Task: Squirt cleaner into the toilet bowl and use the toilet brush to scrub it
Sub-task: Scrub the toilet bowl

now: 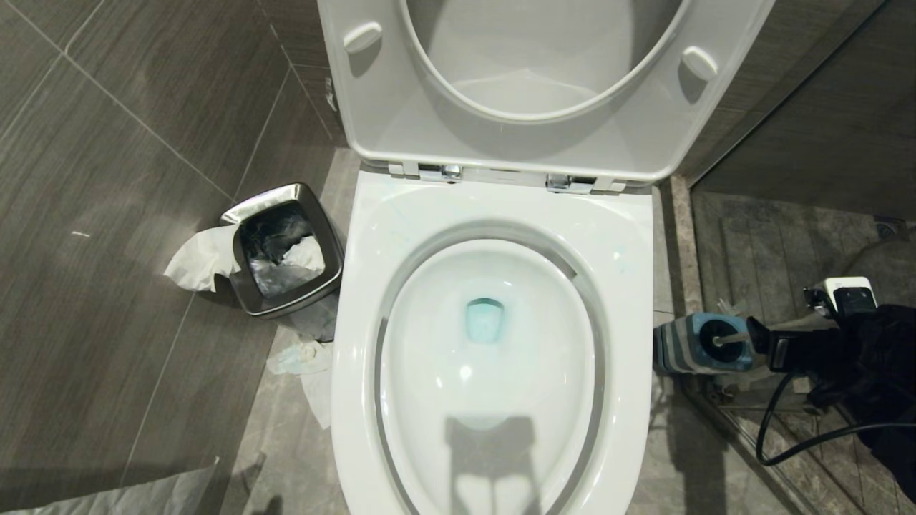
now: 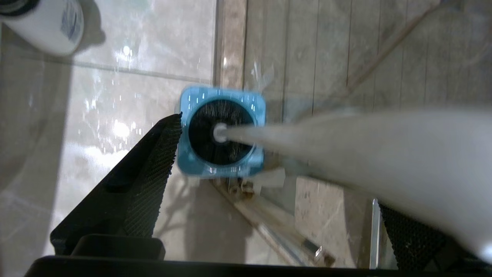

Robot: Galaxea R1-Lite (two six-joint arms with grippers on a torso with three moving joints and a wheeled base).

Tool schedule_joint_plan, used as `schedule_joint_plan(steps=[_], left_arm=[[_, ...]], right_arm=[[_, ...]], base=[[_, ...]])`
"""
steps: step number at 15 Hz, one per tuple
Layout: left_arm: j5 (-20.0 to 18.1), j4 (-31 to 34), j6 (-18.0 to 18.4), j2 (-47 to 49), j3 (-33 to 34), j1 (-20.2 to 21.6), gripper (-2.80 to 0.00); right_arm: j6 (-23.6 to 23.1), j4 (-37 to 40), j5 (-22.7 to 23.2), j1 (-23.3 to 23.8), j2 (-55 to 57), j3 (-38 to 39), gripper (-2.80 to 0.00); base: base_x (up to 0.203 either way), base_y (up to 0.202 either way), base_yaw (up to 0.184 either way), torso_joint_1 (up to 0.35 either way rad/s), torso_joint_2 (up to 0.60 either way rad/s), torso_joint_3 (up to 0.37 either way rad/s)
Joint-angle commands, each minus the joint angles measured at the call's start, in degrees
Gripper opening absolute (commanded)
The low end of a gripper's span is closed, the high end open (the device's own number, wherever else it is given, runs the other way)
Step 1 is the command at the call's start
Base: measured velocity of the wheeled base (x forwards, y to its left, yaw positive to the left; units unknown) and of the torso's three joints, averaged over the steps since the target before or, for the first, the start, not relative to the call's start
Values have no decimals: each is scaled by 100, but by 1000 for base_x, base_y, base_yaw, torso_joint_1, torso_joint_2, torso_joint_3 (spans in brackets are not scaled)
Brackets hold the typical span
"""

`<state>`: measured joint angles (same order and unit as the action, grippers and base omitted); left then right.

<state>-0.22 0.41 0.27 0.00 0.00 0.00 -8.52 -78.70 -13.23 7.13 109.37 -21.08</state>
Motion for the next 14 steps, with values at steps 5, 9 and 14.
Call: schedule_joint_plan(steps=[5, 9, 14], left_arm=[[4, 2, 0, 0, 18, 0, -280], [-4, -3, 0, 0, 18, 0, -280], [-4, 3, 0, 0, 18, 0, -280]], right_arm=[[-1, -420, 231, -1, -266, 325, 0], [-164, -436, 242, 8, -320, 426, 0], [-215, -411, 224, 73, -250, 475, 0]], base=[[0, 0, 0, 0, 0, 0], [0, 0, 0, 0, 0, 0], [0, 0, 0, 0, 0, 0]])
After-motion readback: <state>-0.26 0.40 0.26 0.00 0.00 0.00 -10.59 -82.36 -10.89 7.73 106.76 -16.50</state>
